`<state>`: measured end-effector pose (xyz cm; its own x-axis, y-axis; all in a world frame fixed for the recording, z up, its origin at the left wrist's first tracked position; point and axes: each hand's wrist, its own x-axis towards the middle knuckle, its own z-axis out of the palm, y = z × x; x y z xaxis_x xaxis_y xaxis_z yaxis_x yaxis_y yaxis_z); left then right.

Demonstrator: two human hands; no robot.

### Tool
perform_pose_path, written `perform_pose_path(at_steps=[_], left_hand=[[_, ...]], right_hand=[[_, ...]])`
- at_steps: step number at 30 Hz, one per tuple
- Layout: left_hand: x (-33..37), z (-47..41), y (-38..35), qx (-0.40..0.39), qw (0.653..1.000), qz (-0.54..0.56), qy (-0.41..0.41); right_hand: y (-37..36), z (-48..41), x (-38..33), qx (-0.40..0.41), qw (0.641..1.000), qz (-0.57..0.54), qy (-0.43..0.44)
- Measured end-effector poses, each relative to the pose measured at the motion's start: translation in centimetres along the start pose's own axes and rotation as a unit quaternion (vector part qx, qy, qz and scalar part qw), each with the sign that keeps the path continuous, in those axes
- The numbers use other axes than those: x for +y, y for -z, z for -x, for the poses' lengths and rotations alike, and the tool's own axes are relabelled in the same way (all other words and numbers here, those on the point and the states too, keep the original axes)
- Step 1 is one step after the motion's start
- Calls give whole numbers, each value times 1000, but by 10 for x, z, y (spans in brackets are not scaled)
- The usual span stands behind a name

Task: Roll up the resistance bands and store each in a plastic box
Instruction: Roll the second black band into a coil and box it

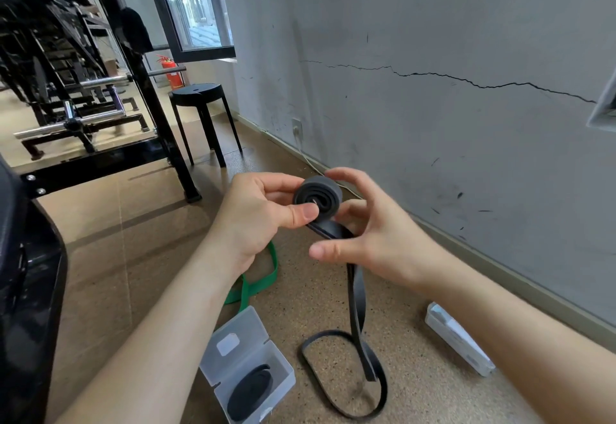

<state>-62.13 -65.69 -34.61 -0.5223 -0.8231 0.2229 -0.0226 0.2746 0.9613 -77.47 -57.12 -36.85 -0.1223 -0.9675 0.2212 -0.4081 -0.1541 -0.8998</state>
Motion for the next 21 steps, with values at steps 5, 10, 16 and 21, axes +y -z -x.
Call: perform_pose_path(at_steps=[5,10,16,21], left_hand=[[1,-2,5,12,1000,13,8],[-1,-3,15,26,999,-25,8],[-2,-2,15,22,995,-96,22],[2,-3,16,4,968,-249,14]], right_hand=[[-6,2,0,26,992,125,22],[-2,4,1,4,992,128,25],[4,2,3,-36,997,61,-18],[4,0,7,-25,999,39,-5]])
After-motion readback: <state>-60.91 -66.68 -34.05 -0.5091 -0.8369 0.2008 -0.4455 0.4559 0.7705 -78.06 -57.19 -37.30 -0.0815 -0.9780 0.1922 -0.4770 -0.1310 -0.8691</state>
